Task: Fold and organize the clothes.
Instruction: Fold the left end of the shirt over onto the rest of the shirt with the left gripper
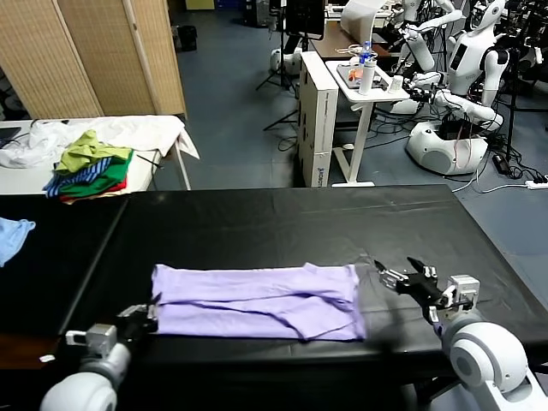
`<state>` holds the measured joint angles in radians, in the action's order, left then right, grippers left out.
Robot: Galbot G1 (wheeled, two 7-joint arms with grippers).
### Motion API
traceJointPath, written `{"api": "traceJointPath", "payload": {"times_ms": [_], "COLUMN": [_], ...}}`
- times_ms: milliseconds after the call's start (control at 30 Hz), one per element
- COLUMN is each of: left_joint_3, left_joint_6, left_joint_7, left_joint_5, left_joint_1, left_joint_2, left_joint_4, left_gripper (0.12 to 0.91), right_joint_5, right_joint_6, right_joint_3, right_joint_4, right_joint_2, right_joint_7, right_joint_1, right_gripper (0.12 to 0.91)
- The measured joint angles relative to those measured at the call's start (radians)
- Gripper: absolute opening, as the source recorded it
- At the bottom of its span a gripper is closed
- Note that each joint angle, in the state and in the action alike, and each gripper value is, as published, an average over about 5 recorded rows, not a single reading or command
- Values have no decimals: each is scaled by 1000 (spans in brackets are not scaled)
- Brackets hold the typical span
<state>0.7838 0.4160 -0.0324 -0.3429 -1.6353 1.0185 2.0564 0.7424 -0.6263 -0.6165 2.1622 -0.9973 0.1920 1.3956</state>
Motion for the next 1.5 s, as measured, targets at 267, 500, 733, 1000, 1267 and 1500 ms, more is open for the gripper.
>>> {"api": "traceJointPath", "payload": {"times_ms": [267,500,733,1000,1267,1500], "left_joint_3": [105,4,-171,-321,-401,-430], "left_joint_6": [5,77,68,56,49,47], "left_joint_7": [-32,-104,-106,-96,-90,-87], "left_joint_5": [-40,-369,-488,-441,-412,-396], "left_joint_1": [-52,-32,27,77,136,181], "left_joint_2": [-31,80,197,265,301,315], "left_joint_4": [17,194,287,238,156,112], "left_gripper": [182,182,182,182,182,182], "right_joint_5": [-31,-58,-69,-86,-93,-101], "right_joint_6": [26,21,23,24,24,25], "right_joint_3": [-13,-25,-45,-40,-41,-36], "right_joint_4": [2,12,19,13,6,-1], "right_joint_2": [-21,-44,-54,-71,-77,-85], "right_joint_7": [-17,-20,-22,-23,-23,-23], "right_joint_1": [31,76,112,115,118,115], "right_gripper": [907,907,907,907,907,907]}}
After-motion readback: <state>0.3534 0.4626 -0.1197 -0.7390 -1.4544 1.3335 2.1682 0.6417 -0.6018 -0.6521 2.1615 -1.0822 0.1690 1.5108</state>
